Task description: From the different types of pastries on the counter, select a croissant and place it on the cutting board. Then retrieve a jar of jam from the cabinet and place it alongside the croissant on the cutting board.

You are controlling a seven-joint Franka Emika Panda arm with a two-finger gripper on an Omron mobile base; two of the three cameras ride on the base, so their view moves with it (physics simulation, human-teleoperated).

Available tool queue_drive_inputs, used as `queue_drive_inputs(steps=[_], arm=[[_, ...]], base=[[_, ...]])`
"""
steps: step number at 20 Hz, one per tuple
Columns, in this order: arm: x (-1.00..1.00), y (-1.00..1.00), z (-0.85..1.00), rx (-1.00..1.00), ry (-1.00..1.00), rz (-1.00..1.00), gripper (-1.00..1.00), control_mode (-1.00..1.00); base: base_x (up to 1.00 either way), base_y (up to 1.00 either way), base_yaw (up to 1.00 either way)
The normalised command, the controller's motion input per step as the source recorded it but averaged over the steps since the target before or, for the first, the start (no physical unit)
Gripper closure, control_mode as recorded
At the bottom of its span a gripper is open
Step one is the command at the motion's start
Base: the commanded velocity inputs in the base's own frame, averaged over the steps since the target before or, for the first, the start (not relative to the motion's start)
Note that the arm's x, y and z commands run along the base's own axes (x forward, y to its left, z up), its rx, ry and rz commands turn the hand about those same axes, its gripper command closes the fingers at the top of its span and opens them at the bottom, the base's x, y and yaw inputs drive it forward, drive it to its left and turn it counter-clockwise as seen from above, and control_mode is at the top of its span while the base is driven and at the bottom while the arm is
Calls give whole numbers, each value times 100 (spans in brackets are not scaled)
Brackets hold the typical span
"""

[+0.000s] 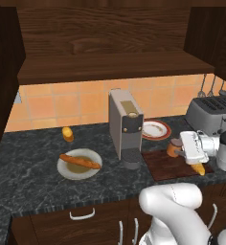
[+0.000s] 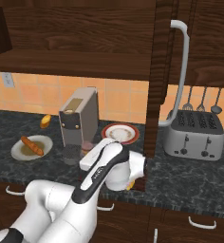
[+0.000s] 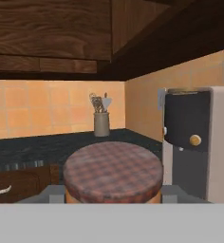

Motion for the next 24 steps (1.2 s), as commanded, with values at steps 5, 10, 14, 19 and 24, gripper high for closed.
queue_drive_inputs(steps=[5, 10, 14, 19, 24], arm=[[22, -18, -56, -3, 0, 4, 100, -100], [25, -15, -49, -3, 0, 6, 100, -100], [24, -13, -50, -5, 0, 6, 100, -100], [35, -8, -39, -3, 0, 5, 100, -100], [31, 0, -39, -1, 0, 5, 100, -100]], base=[[0, 0, 0], [0, 0, 0], [0, 0, 0], [0, 0, 0], [0, 0, 0]])
